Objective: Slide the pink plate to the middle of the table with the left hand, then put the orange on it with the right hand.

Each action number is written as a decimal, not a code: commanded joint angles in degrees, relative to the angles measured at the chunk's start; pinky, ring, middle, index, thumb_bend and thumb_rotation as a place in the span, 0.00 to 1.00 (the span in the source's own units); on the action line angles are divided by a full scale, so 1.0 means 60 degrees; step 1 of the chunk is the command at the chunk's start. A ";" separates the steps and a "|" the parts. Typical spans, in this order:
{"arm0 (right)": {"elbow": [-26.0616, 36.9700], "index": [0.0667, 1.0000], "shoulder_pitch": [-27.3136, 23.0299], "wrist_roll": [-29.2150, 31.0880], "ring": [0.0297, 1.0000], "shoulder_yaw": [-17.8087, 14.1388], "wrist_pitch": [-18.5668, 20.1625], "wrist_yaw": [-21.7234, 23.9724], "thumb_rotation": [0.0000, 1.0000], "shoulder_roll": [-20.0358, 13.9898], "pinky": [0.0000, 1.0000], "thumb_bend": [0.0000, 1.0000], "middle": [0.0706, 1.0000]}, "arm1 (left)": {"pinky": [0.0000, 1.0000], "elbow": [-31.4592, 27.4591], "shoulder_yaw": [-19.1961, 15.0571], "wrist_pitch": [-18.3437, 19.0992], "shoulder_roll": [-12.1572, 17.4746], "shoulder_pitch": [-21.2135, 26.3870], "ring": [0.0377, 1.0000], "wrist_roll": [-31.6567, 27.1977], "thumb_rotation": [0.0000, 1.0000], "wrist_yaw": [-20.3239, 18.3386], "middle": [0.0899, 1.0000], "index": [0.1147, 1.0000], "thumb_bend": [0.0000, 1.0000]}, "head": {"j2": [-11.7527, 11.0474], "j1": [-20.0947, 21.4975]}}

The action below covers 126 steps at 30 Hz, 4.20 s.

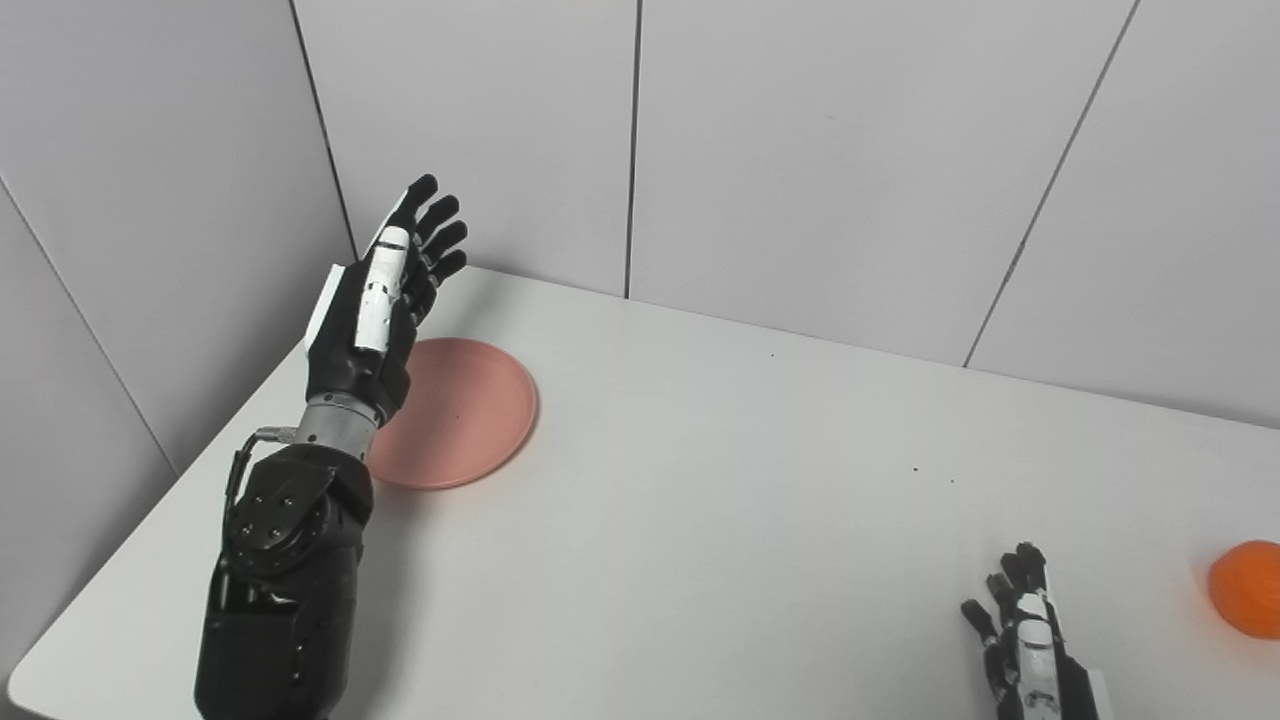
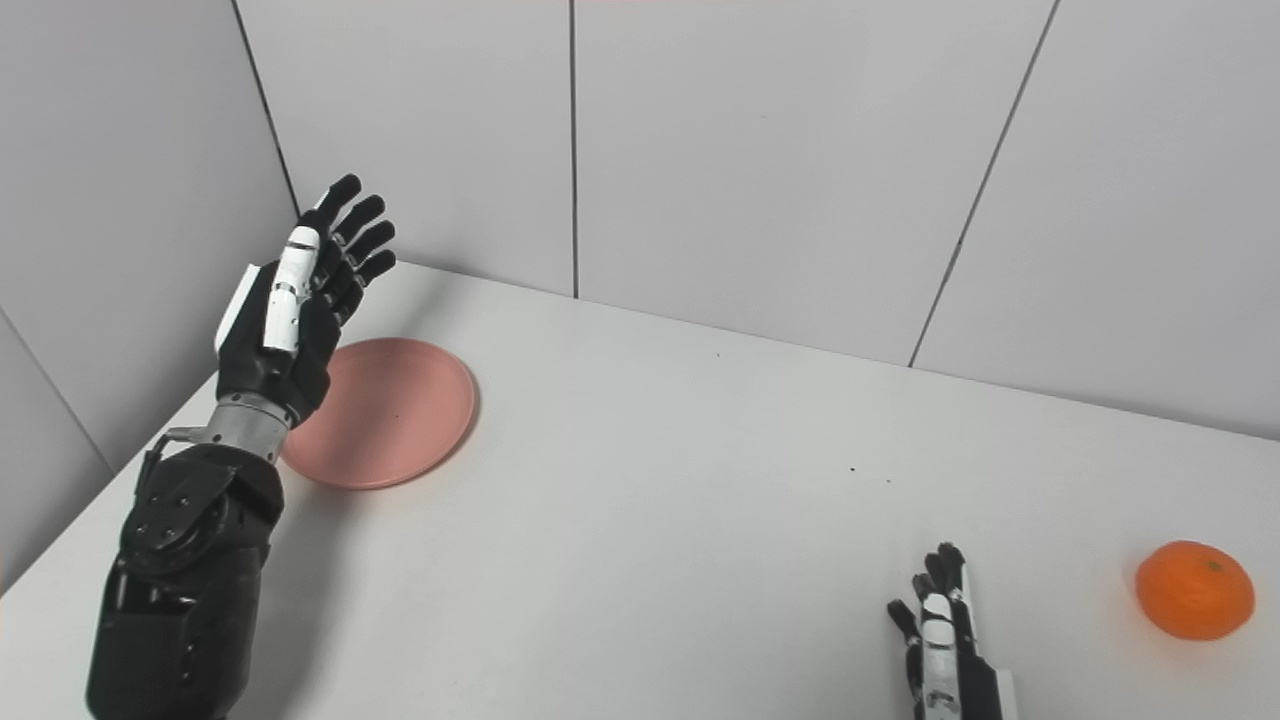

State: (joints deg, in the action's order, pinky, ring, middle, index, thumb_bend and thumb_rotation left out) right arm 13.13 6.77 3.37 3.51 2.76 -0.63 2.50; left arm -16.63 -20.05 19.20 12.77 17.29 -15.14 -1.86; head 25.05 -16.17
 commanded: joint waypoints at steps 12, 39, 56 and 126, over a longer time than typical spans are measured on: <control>0.0097 1.00 -0.0048 0.0113 1.00 -0.0100 -0.0331 0.0059 1.00 0.0013 1.00 0.16 1.00 | 0.93 0.0692 -0.1077 -0.0725 0.0870 0.0406 0.92 -0.1054 1.00 0.0125 0.92 0.89 0.39 | 0.0019 -0.0098; 0.0135 1.00 -0.0005 0.0298 1.00 -0.0204 -0.0178 0.0230 1.00 -0.0109 1.00 0.16 1.00 | 0.92 0.1681 -0.1421 -0.0925 0.1041 0.0121 0.91 -0.1123 1.00 0.0436 0.91 0.89 0.34 | -0.0030 -0.0304; 0.0100 1.00 -0.0040 0.0352 1.00 -0.0286 -0.0258 0.0282 1.00 -0.0136 1.00 0.16 1.00 | 0.94 0.2862 -0.1537 -0.1159 0.1139 0.0014 0.93 -0.1351 1.00 0.0291 0.92 0.90 0.32 | -0.0038 -0.0422; 0.0164 1.00 -0.0009 0.0429 1.00 -0.0342 -0.0163 0.0376 1.00 -0.0131 1.00 0.17 1.00 | 0.95 0.5664 -0.0795 -0.1974 0.0948 0.0133 0.94 -0.1976 1.00 -0.0636 0.94 0.91 0.37 | 0.0056 -0.0467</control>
State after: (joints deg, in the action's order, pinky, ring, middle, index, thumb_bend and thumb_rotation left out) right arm 12.96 6.83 6.08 1.63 2.76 1.58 1.70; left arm 17.25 -25.33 6.57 17.79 17.14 -26.61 -5.26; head 25.31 -18.90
